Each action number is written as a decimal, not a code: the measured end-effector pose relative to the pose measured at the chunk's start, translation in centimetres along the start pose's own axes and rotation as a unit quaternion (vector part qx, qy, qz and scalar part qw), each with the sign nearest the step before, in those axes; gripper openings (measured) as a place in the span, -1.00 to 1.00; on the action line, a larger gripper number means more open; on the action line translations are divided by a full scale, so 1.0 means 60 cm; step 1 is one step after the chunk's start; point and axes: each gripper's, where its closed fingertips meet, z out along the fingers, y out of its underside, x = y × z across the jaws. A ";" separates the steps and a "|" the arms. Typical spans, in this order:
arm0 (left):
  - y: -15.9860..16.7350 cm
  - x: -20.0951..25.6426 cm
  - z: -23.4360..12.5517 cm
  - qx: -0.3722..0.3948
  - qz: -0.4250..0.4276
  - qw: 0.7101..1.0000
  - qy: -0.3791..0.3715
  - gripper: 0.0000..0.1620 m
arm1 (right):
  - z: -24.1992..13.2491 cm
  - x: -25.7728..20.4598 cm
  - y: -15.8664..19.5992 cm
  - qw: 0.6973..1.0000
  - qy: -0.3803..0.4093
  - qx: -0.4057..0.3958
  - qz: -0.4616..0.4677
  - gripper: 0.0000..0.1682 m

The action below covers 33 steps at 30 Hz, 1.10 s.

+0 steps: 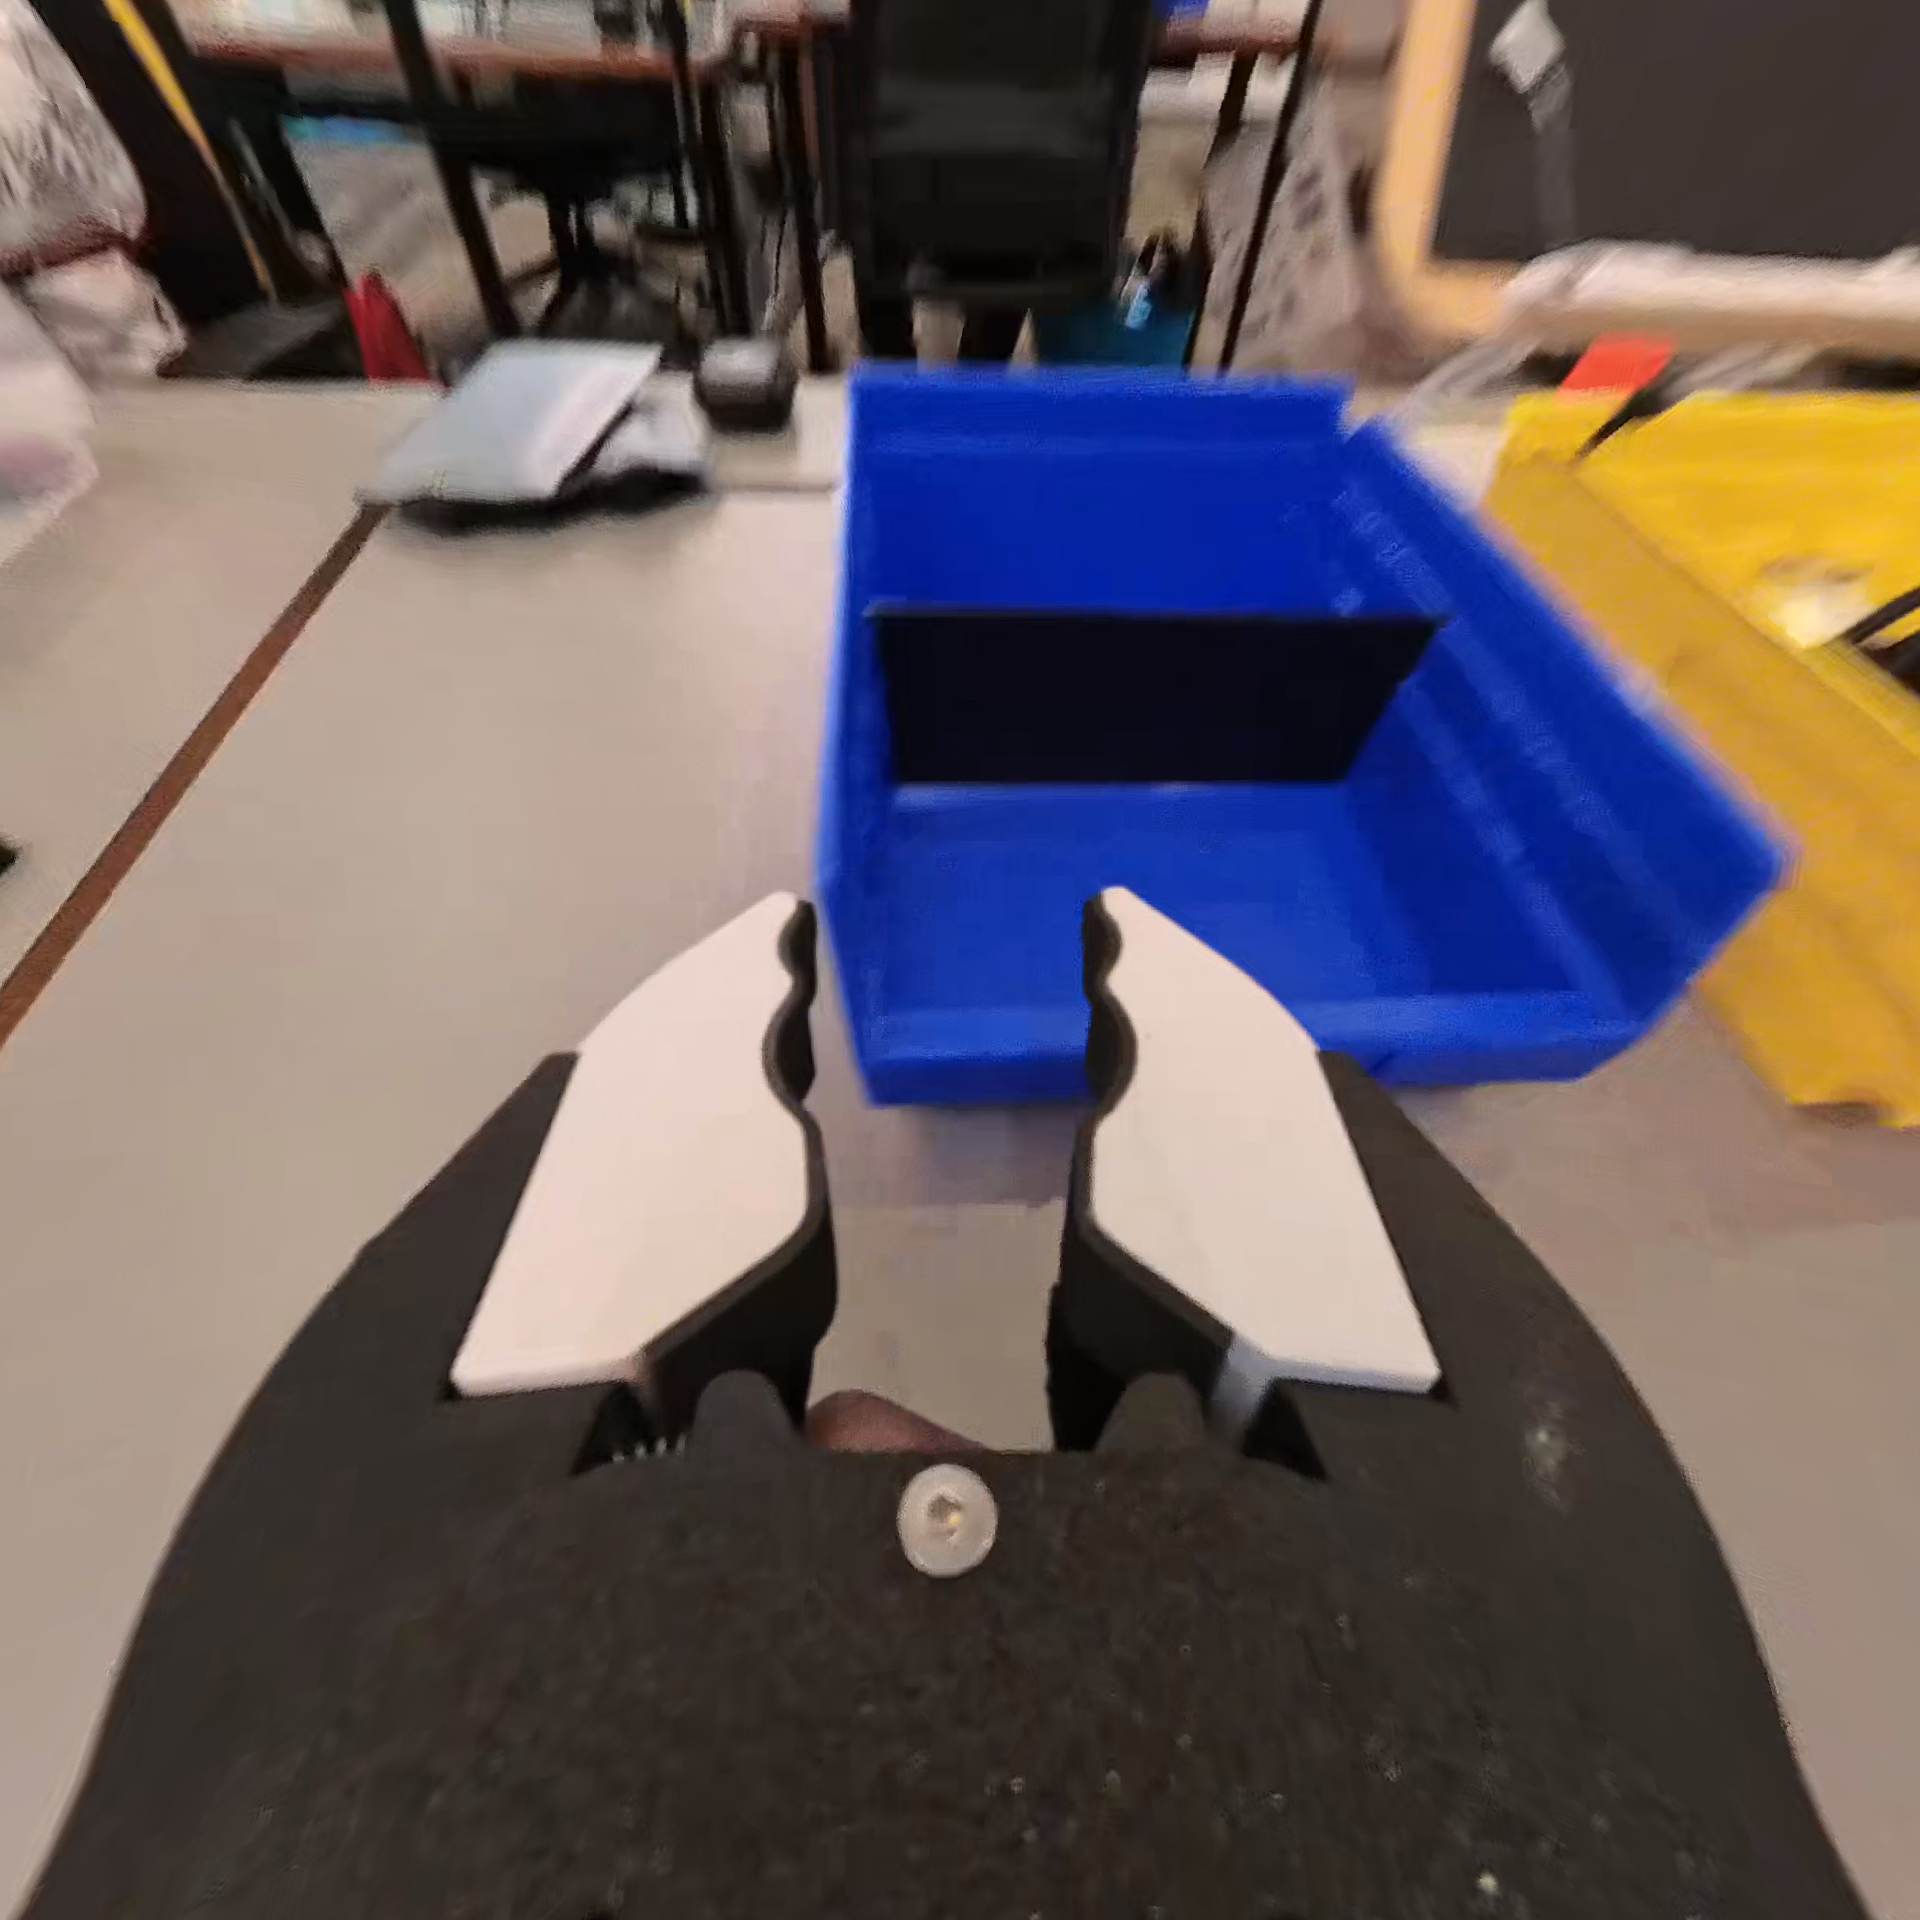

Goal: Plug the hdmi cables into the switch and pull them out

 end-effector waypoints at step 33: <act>-0.055 0.122 -0.238 0.136 0.114 0.975 -0.137 -0.91 | 0.189 -0.283 -0.036 0.997 -0.055 -0.037 -0.040 -0.95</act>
